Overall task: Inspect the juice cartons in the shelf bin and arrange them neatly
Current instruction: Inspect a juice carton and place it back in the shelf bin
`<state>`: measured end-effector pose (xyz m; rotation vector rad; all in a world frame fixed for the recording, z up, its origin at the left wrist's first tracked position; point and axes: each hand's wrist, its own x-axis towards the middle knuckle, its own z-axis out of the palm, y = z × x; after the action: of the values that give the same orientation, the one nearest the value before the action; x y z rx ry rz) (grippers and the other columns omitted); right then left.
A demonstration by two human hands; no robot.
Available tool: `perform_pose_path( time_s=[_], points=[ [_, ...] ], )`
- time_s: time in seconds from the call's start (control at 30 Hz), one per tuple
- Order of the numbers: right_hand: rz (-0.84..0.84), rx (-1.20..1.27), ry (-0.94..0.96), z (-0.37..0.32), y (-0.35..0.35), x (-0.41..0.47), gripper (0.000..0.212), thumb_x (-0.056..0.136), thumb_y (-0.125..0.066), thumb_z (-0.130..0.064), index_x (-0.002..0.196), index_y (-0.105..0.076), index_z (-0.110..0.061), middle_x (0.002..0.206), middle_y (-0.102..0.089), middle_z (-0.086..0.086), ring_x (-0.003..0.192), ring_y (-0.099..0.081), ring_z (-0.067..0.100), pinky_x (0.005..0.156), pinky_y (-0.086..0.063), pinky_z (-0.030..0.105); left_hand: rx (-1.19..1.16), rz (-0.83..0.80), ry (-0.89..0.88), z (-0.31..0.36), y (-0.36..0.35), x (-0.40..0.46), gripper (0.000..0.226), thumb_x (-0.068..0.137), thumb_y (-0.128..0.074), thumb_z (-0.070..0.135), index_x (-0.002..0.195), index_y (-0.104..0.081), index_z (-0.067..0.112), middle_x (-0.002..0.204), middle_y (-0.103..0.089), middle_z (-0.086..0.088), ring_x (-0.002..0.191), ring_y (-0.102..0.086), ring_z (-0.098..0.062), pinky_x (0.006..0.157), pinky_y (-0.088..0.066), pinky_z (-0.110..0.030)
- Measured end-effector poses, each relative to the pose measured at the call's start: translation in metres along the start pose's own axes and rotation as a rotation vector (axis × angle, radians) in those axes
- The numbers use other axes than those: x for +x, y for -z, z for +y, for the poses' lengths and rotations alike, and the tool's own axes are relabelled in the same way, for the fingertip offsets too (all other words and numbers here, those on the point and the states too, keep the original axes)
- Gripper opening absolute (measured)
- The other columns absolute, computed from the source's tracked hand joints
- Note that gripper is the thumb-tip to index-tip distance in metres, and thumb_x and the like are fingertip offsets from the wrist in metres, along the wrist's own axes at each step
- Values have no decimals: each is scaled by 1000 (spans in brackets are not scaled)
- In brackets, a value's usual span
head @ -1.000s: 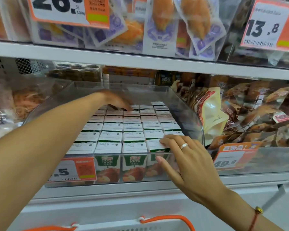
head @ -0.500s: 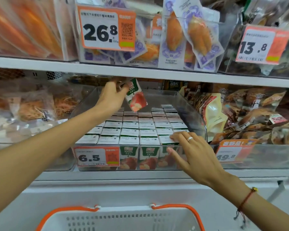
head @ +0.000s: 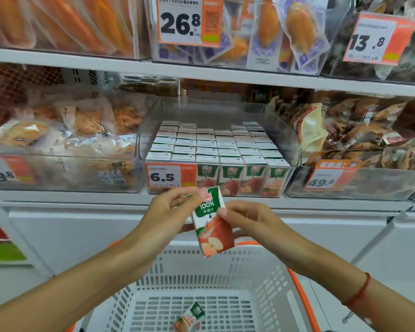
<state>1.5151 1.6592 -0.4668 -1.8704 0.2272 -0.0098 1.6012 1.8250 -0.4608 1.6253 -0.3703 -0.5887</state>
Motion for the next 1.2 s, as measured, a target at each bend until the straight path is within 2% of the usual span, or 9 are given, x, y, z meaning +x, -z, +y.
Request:
perform_pose_path(
  time_s=[0.1,0.2,0.33,0.5,0.67,0.9,1.0,1.07,1.2],
  points=[
    [39,-2,-21,7,-2,-2,31,93,-56,-39,105,-71,-15,104,-73,7,95,-68,19,97,-49,39,-103,-99,90,-5,-1,0,34,89,-60,41,115,-67,20,99,-77,2,94,-72,-9,66,-56,-14],
    [65,16,-60,13,-2,1,33,94,-56,-39,109,-70,-14,103,-74,6,101,-69,26,95,-52,38,-133,-161,134,-9,-2,5,31,91,-63,33,116,-66,16,102,-76,2,96,-71,-9,75,-57,-15],
    [113,82,-100,16,2,6,31,94,-57,-38,108,-70,-14,98,-76,2,92,-72,17,80,-57,22,-143,-176,146,-15,-3,6,27,93,-62,24,118,-63,13,107,-75,-2,94,-72,-12,71,-57,-16],
    [163,111,-102,18,5,10,35,93,-54,-49,109,-69,-22,105,-74,-1,99,-70,15,90,-55,31,-21,-137,63,-19,-5,9,26,90,-66,27,116,-63,21,113,-70,1,97,-71,-8,77,-57,-17],
    [233,74,-77,17,6,10,38,94,-52,-49,102,-71,-17,100,-74,4,99,-69,21,90,-57,35,-19,-178,76,-18,-5,10,29,91,-65,25,120,-62,17,115,-69,-3,96,-71,-10,69,-56,-16],
    [11,127,-122,17,7,9,33,91,-67,-21,123,-62,-26,111,-72,4,105,-68,16,97,-52,35,-163,-110,83,-20,-5,11,28,94,-61,26,119,-63,12,111,-73,-2,98,-71,-12,68,-56,-14],
    [43,114,-109,17,1,7,35,84,-73,-22,117,-64,-30,104,-74,-2,100,-69,18,97,-52,40,-182,-93,65,-20,-3,11,23,95,-59,28,114,-67,18,102,-76,4,91,-72,-6,59,-51,-8],
    [127,96,-91,17,-1,7,37,79,-79,-24,111,-64,-33,99,-74,-2,94,-70,23,93,-52,46,-153,-60,31,-22,-3,11,22,94,-60,28,114,-68,23,100,-76,7,92,-71,-2,64,-53,-9],
    [273,-101,2,19,-9,5,47,68,-87,-26,107,-62,-38,91,-67,-6,74,-67,10,76,-59,38,-150,19,49,-26,-5,13,27,88,-69,28,114,-70,22,101,-76,6,93,-71,-4,72,-56,-15]
  ],
)
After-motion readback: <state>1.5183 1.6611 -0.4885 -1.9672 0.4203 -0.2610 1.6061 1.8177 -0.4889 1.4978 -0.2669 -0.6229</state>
